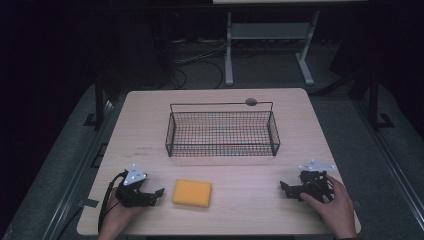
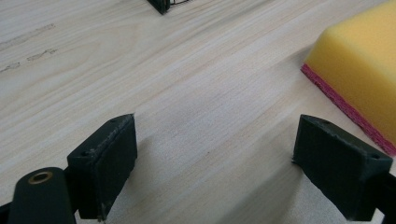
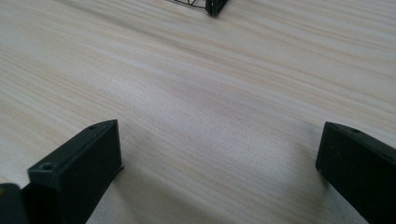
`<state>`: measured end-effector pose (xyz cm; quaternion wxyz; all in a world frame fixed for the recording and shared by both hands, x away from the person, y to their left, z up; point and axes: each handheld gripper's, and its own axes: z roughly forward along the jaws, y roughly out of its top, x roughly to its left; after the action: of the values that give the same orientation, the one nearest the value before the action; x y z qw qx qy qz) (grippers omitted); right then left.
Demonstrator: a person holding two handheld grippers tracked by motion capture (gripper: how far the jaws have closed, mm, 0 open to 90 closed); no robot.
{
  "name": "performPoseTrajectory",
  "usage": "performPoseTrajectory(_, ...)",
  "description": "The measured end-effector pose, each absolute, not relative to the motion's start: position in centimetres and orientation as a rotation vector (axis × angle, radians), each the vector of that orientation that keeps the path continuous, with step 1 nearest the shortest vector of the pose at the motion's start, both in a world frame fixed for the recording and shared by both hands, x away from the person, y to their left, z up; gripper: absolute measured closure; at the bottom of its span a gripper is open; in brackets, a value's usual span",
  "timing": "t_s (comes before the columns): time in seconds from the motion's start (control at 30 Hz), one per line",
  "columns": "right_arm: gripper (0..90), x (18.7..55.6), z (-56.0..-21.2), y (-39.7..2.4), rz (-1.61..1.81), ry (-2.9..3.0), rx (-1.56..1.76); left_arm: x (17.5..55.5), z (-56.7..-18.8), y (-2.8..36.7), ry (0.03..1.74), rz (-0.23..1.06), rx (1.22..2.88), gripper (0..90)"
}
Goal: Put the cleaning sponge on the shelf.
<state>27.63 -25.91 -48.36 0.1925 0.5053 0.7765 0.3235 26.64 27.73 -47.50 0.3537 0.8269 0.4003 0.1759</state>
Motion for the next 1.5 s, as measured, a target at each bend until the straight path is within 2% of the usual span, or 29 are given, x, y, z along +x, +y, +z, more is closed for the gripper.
performPoseTrajectory(0.33, 0.0, 27.6, -48.4, -25.9, 0.908, 2.179, 1.418, 26.6, -47.3, 27.8, 1.034, 0.451, 2.146, 14.9)
performPoseTrajectory(0.5, 0.0, 27.6, -48.4, -25.9, 0.907, 2.18, 1.417, 26.7, -47.0, 27.8, 1.036, 0.431, 2.15, 25.5)
performPoseTrajectory(0.63, 0.0, 27.6, -48.4, -25.9, 0.907, 2.18, 1.417, 26.7, -46.6, 27.8, 1.018, 0.397, 2.165, 42.8)
performPoseTrajectory(0.8, 0.0, 27.6, -48.4, -25.9, 0.908, 2.179, 1.419, 26.6, -45.7, 27.4, 0.994, 0.351, 2.182, 70.4)
performPoseTrajectory(0.93, 0.0, 27.6, -48.4, -25.9, 0.908, 2.179, 1.419, 26.6, -44.9, 26.8, 0.961, 0.325, 2.2, 88.4)
performPoseTrajectory(1.5, 0.0, 27.6, -48.4, -25.9, 0.908, 2.179, 1.417, 29.6, -44.0, 23.6, 0.865, 0.279, 2.201, 89.6)
